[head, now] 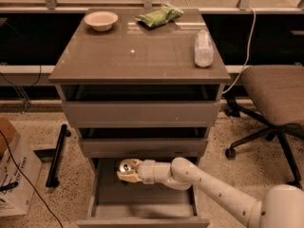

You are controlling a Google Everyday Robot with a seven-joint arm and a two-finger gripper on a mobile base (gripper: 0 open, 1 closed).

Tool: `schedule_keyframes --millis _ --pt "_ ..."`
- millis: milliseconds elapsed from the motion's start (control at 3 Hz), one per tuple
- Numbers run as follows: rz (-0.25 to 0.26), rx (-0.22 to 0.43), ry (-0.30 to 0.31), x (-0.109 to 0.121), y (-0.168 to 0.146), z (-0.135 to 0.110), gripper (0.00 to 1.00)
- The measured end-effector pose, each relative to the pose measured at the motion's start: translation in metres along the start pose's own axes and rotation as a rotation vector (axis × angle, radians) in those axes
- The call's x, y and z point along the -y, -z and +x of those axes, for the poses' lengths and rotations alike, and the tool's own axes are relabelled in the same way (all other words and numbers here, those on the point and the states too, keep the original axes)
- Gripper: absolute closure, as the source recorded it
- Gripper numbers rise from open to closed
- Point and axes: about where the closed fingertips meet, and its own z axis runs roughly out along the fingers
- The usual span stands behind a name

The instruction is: Pick redbull can from bottom drawer and place on counter

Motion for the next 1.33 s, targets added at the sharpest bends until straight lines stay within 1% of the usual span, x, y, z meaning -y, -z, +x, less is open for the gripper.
schedule_keyframes --millis 333,667,1000,1333 --pt "-0.099 0.035 0.144 -0.021 0.054 -0.070 1.00" --pt "-0.205 0.057 0.296 -0.045 0.099 -0.138 1.00" --pt "-0.318 0.053 0.425 -0.079 0.136 -0.199 1.00" --pt "-0.397 -0.027 0.609 -0.115 0.169 -0.276 1.00"
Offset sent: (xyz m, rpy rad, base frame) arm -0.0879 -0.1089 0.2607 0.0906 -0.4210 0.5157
